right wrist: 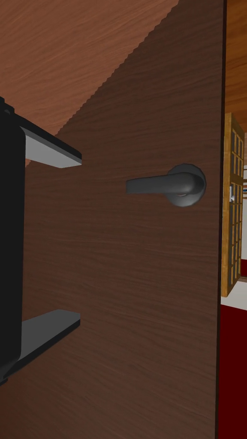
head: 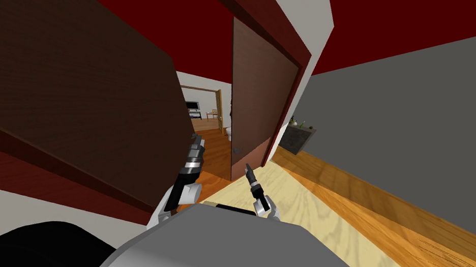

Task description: Push the door open

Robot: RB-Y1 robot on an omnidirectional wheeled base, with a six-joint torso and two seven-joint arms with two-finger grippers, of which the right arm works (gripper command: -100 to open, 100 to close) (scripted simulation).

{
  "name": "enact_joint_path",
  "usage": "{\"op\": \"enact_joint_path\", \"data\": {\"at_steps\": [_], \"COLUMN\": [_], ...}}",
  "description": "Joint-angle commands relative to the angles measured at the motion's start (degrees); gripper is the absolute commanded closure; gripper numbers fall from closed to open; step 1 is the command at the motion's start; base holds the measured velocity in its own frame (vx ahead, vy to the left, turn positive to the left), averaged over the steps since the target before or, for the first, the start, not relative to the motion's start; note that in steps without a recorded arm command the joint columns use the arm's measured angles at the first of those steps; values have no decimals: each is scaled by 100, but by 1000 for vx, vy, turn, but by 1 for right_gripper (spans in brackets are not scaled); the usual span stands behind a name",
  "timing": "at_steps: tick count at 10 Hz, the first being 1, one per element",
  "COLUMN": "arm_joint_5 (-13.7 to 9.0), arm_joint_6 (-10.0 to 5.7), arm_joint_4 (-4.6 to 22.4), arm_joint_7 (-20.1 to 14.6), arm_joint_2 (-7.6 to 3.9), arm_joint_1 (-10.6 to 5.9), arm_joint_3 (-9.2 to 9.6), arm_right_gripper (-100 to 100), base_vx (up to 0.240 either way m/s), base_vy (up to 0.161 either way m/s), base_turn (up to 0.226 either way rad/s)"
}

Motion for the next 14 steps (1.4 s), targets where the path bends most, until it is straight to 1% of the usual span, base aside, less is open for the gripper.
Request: {"op": "enact_joint_path", "data": {"at_steps": [1, 2, 3, 5, 9, 10, 11, 12, 13, 14], "arm_joint_5": [5, 8, 14, 19, 38, 41, 42, 45, 35, 32], "arm_joint_6": [-25, -42, -74, -101, -198, -217, -222, -186, -187, -186], "arm_joint_4": [178, 285, 489, 659, 1273, 1391, 1420, 1329, 1354, 1358], "arm_joint_7": [-32, -51, -87, -117, -226, -247, -252, -253, -236, -230], "arm_joint_2": [24, 37, 64, 91, 202, 230, 237, 217, 164, 155], "arm_joint_1": [-77, -121, -206, -276, -529, -577, -589, -551, -559, -560], "arm_joint_3": [36, 57, 99, 134, 260, 284, 290, 289, 267, 260], "arm_right_gripper": [-100, -100, -100, -100, -100, -100, -100, -100, -100, -100], "base_vx": [81, 86, 102, 95, 110, 98, 72, 30, 98, 147], "base_vy": [-44, -40, -66, -76, -77, -96, -79, -29, 54, 94], "base_turn": [51, 55, 61, 69, 68, 72, 24, 4, 36, 24]}}
